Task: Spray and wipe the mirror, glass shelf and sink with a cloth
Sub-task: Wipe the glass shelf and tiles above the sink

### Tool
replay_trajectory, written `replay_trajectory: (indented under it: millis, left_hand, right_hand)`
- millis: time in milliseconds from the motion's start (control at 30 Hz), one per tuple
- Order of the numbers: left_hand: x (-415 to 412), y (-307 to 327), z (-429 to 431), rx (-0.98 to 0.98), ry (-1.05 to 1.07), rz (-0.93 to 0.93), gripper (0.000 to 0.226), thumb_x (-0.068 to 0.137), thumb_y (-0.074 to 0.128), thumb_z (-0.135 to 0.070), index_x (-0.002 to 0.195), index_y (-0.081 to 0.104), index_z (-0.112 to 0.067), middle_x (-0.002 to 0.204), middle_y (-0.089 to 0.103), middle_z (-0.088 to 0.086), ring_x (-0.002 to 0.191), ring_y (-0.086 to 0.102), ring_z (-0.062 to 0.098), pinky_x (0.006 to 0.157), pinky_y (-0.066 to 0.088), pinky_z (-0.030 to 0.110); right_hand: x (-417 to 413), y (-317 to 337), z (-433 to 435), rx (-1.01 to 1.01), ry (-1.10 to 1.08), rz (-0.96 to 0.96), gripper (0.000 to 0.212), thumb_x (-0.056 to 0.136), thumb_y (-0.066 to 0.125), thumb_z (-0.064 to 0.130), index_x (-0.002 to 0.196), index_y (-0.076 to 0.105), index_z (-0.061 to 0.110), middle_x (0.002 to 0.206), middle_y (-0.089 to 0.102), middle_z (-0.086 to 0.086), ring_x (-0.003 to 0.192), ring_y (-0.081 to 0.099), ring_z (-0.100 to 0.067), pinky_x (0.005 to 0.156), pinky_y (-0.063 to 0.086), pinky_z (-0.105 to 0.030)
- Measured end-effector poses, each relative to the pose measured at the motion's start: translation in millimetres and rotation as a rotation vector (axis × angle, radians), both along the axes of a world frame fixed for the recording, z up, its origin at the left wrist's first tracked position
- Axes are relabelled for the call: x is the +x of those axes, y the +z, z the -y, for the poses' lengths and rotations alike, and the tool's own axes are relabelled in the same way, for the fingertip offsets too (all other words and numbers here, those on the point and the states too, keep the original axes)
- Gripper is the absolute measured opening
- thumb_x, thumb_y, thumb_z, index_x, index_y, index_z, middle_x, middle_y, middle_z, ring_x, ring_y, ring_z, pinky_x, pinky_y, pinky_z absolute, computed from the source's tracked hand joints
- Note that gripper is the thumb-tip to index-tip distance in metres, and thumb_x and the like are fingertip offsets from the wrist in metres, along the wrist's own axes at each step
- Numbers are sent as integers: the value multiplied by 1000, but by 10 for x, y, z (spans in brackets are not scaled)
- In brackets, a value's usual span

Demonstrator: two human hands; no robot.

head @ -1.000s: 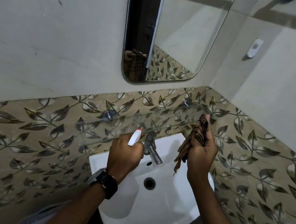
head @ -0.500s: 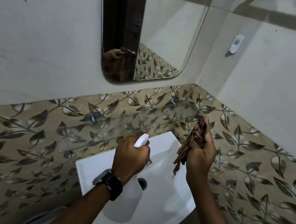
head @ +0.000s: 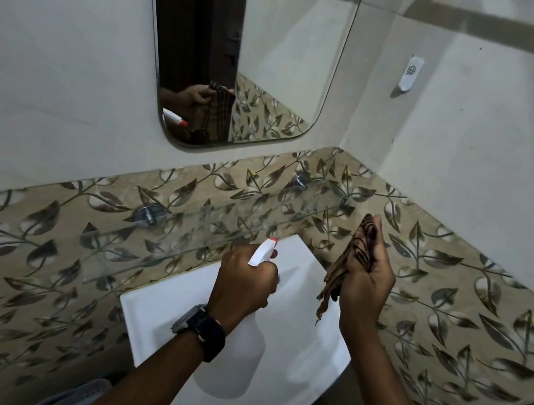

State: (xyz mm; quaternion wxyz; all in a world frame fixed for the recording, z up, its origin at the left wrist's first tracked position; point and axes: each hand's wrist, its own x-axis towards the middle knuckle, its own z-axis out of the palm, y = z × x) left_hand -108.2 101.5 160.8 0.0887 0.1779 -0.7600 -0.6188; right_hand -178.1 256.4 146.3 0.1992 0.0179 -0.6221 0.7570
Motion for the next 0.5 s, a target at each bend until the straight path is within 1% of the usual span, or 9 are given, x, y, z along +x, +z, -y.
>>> replay_trajectory:
  millis: [33,100,167,233,267,333,367,433,500]
  left_hand:
    - [-7,28,-13,38,-18,9,25,77,52,-28,84,71,-13,76,72,26,60,64,33,50,54,33]
    - [-18,36,-10,50,-27,-2,25,74,53,-22,85,72,-10,80,72,29,58,61,33,48,50,31]
    - [5,15,12,38,-10,-19,20,75,55,-14,81,73,-9,79,73,24,57,63,37,49,52,34]
    - [31,4,79,59,34,-31,19,81,56,-6,79,74,-11,75,76,12,54,65,31,50,57,40]
    - [50,16,130,69,65,-42,19,82,57,-4,79,75,-11,76,78,10,53,65,28,51,58,41]
    - [99,71,249,74,121,-63,20,79,60,-4,76,76,-15,79,77,16,56,67,29,51,57,39]
    - [120,108,316,79,149,-72,27,78,60,-2,71,75,-23,78,77,18,57,69,27,49,56,36]
    - [156,185,462,106,194,-94,43,77,60,3,62,72,-36,75,76,14,53,67,12,47,55,33]
    - [177,249,602,141,243,-100,44,75,60,0,67,74,-41,75,77,10,57,67,11,48,56,32]
  right_hand:
    - [-22,-17,-9,-1,-1,6,73,92,41,-22,153,45,18,149,54,11,142,48,-13,117,42,-41]
    - [-64,-49,-24,22,-13,24,72,93,42,-20,153,46,20,151,53,10,142,47,-10,119,40,-45]
    - [-137,-80,-46,69,-21,37,68,95,44,-16,152,46,20,152,53,9,142,47,-9,120,39,-44]
    - [-269,-105,-68,142,-27,51,61,98,46,-11,151,48,19,151,54,5,141,49,-12,119,41,-43]
    - [-374,-122,-80,184,-27,75,57,99,47,-9,149,49,19,149,56,2,139,51,-15,118,41,-44]
    - [-647,-114,-79,280,-36,150,52,99,51,-3,144,53,23,142,60,-1,131,57,-19,114,45,-46]
    - [-812,-94,-67,347,-34,177,51,98,53,1,142,55,25,139,62,-1,127,59,-21,111,47,-45]
    - [-1152,0,-7,491,4,208,47,98,54,5,142,56,24,138,63,-5,124,59,-24,104,48,-34]
    - [-1502,113,77,659,25,213,45,99,55,6,142,57,19,138,63,-8,125,58,-27,96,43,-27]
